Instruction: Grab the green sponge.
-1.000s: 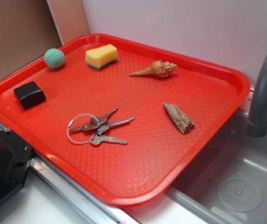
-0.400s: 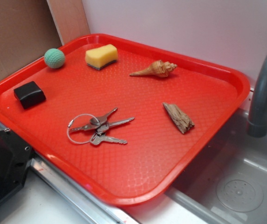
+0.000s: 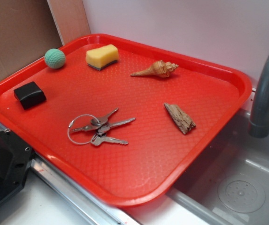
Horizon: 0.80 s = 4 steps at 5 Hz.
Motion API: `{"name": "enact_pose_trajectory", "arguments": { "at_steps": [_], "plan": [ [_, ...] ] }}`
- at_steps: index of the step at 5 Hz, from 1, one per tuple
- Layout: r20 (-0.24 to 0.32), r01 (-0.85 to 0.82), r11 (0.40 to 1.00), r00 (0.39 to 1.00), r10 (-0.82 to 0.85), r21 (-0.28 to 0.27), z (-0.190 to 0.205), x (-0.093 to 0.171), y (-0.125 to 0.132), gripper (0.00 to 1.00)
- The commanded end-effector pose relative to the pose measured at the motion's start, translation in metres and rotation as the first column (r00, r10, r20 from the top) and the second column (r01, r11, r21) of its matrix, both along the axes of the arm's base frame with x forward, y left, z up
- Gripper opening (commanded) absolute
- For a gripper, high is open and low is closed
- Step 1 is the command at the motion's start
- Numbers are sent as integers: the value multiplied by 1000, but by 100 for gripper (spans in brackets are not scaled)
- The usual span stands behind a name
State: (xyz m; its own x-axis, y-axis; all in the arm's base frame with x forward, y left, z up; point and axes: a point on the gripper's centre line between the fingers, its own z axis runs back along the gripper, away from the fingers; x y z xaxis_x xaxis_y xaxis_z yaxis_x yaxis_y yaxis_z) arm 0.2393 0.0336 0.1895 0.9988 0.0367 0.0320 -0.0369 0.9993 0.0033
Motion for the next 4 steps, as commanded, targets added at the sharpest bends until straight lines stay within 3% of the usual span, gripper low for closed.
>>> {"name": "enact_pose_trajectory", "arguments": {
  "at_steps": [1,2,4],
  "plan": [
    [45,91,996,995,-92,27,-10,24,45,100],
    [44,-22,999,999,20,41,2,1,41,100],
    [44,-22,999,999,20,41,2,1,41,100]
  ]
}}
